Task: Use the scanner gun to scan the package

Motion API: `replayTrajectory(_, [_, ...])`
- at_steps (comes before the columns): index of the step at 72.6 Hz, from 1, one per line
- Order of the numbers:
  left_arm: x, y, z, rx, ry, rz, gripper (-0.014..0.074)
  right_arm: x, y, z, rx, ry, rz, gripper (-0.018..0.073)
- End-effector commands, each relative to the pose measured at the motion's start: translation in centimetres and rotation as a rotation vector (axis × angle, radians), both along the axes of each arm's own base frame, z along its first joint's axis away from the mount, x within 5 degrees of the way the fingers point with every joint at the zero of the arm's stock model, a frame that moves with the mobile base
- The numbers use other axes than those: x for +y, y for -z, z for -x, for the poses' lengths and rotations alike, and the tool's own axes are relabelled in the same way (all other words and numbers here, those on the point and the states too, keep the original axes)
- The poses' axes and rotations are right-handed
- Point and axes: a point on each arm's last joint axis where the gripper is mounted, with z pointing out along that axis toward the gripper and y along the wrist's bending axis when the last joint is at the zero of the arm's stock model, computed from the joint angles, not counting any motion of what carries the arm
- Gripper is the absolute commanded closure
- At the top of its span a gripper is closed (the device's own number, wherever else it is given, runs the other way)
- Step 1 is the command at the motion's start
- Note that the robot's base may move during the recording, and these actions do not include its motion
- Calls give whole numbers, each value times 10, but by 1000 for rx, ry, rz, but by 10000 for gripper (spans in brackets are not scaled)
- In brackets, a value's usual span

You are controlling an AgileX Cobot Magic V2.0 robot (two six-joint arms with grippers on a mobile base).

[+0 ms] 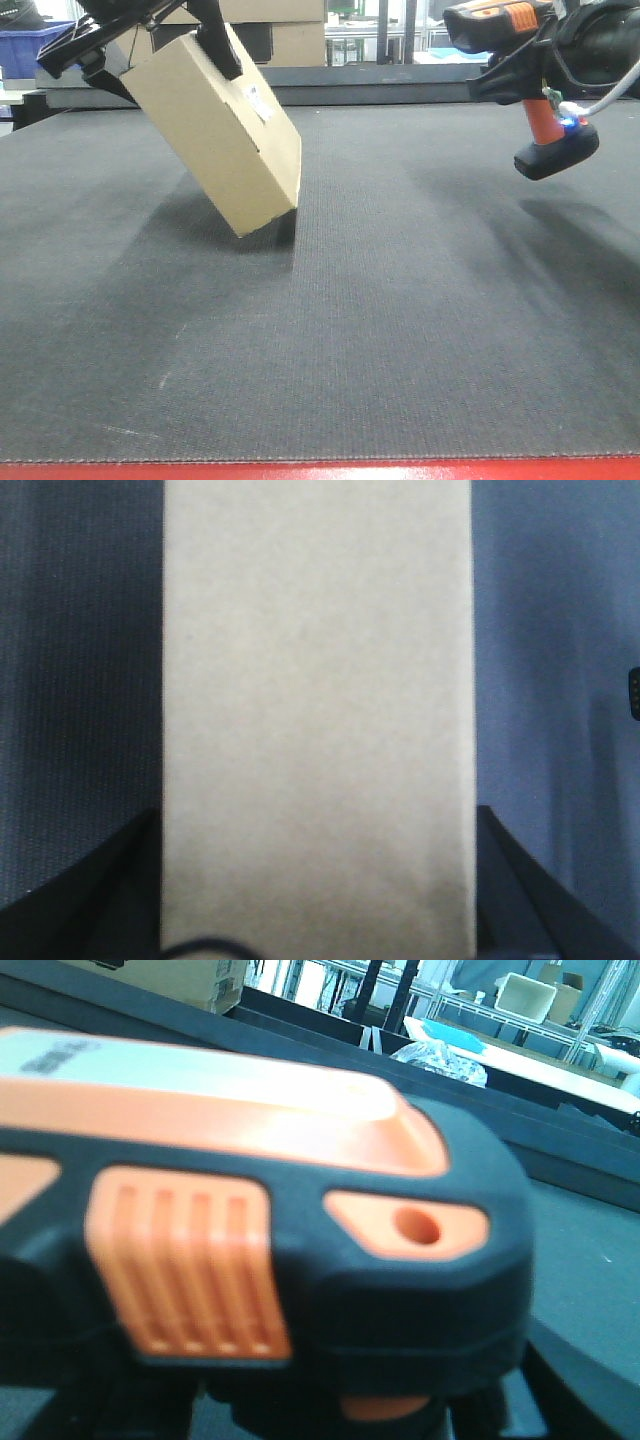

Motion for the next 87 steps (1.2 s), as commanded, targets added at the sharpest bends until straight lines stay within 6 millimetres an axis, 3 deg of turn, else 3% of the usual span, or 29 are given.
replayTrajectory(1, [-3,-6,1,-23,-1,21,708,-2,-18,1,-130,24,-62,727])
replayTrajectory(14, [-3,-6,1,-23,-1,21,708,-3,-16,1,-175,38,-392,727])
replayTrajectory(21, [-3,-6,1,-23,-1,21,708,-3,-10,-1,-183,45,-476,727])
replayTrajectory(54, [-3,-6,1,-23,-1,21,708,-3,19,-8,-147,62,-474,727])
replayTrajectory(78, [-3,-6,1,-23,-1,21,708,-2,20,-9,-154,54,-465,725])
replayTrajectory(84, [-3,-6,1,-23,-1,21,708,-2,20,-9,-149,54,-465,663])
replayTrajectory(87, [-3,-6,1,-23,-1,21,708,-2,20,-9,-147,54,-465,585])
